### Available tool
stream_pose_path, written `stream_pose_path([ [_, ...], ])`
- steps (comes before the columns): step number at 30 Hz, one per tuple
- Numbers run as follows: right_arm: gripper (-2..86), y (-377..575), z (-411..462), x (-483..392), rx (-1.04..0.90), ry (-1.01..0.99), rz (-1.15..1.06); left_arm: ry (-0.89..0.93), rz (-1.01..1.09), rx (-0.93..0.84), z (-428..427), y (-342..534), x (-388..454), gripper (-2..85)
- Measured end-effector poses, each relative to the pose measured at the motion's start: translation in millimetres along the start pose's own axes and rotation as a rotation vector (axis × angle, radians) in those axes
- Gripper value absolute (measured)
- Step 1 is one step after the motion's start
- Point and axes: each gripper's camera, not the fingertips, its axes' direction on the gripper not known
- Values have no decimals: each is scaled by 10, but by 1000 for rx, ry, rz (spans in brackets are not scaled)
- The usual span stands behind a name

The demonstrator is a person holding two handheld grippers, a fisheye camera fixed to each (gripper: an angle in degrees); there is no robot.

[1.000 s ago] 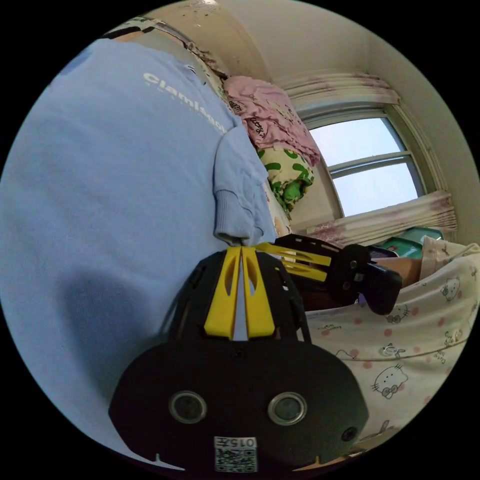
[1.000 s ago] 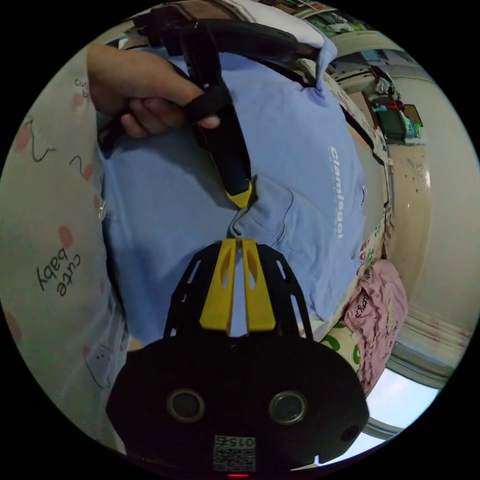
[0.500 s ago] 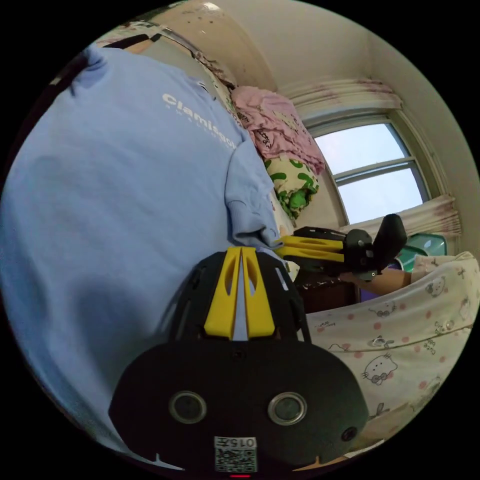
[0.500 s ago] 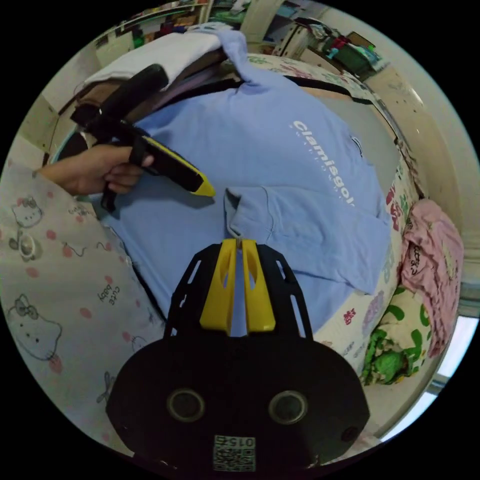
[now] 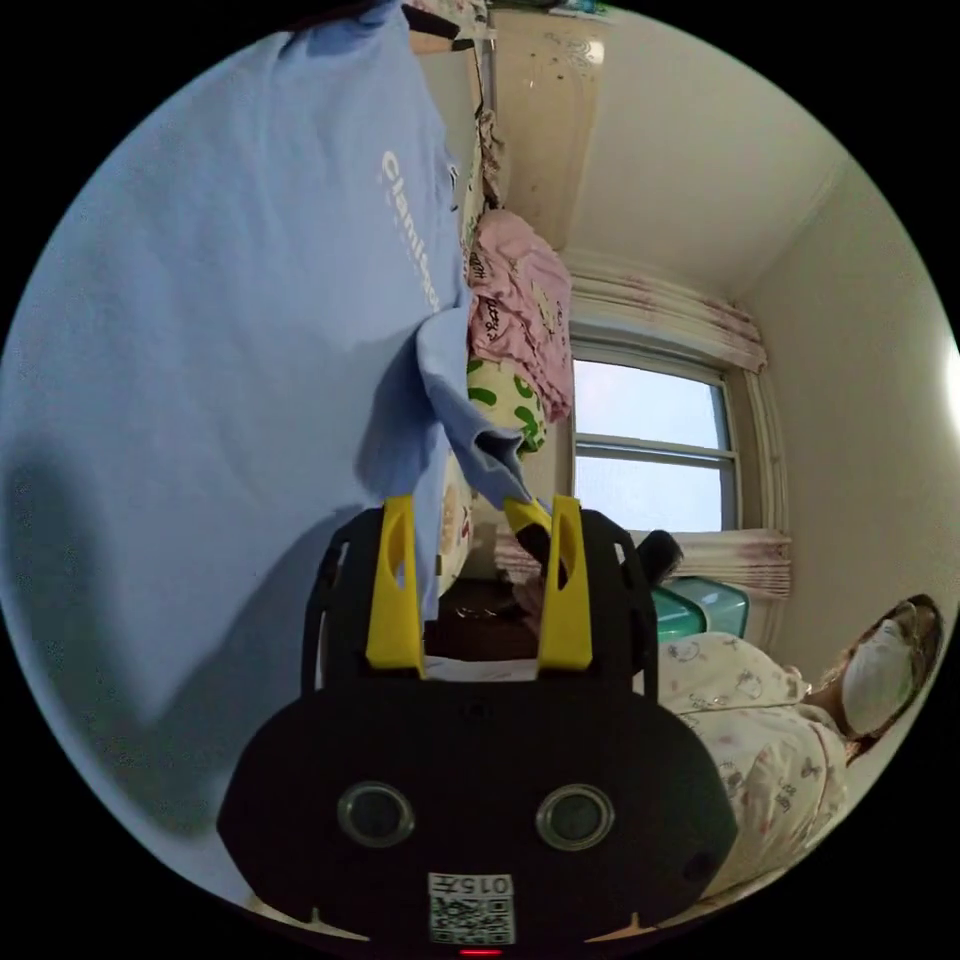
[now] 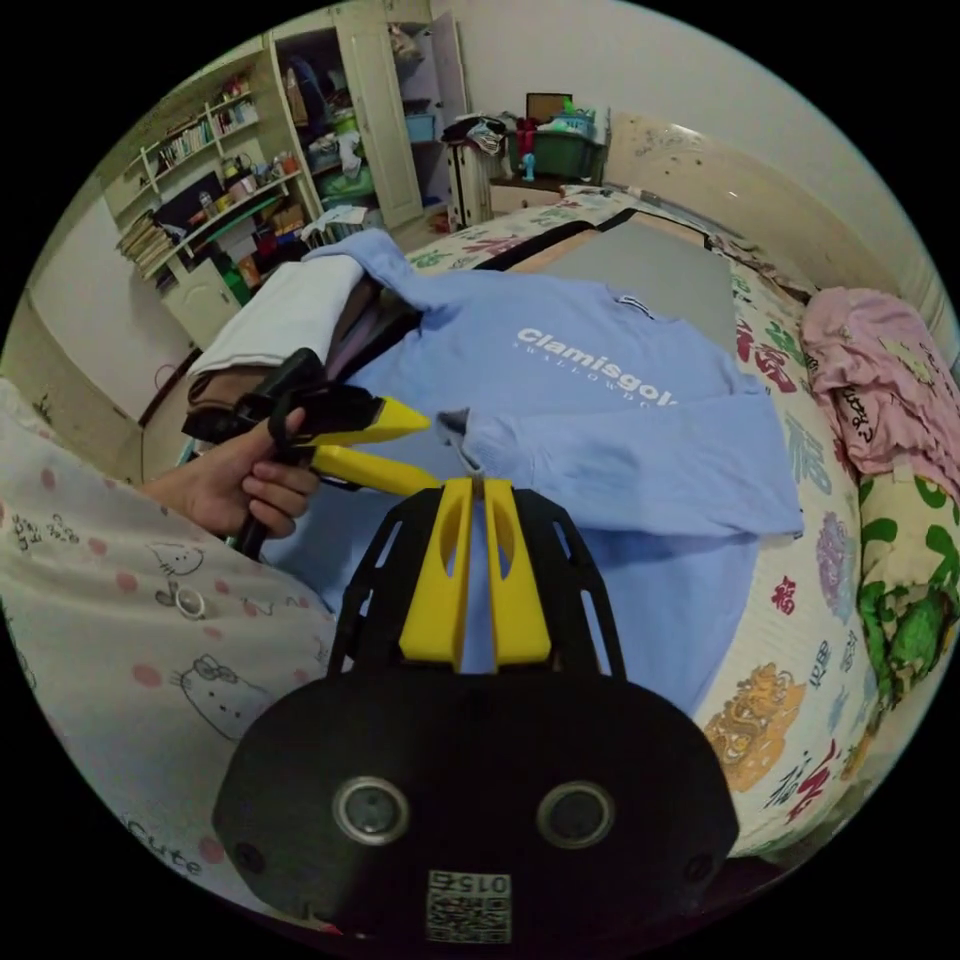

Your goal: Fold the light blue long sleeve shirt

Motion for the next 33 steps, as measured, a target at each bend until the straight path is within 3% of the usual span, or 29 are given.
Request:
stream_pose_path([
  [8,5,-480,-1139,130,78,-200,-63,-21,21,-42,-28,-185,256,110],
  [16,5,-1302,-2263,449,69,-464,-178,-191,135,-38,-448,3,842,31],
  [19,9,-1652,-2710,743,85,-653,-186,-304,230,-66,-597,159,1209,21],
  [23,26,-2017,-3277,2002,278,-753,209,-523,276,-111,-792,256,1485,18],
  [27,90,-2282,-3666,3490,342,-525,733,-563,218,-106,-955,185,1475,18],
  [30,124,-2650,-3894,4265,331,-489,940,-562,169,-97,-995,79,1451,20],
  [33,129,-3163,-4111,4737,340,-491,1003,-588,156,-122,-978,-21,1494,26],
])
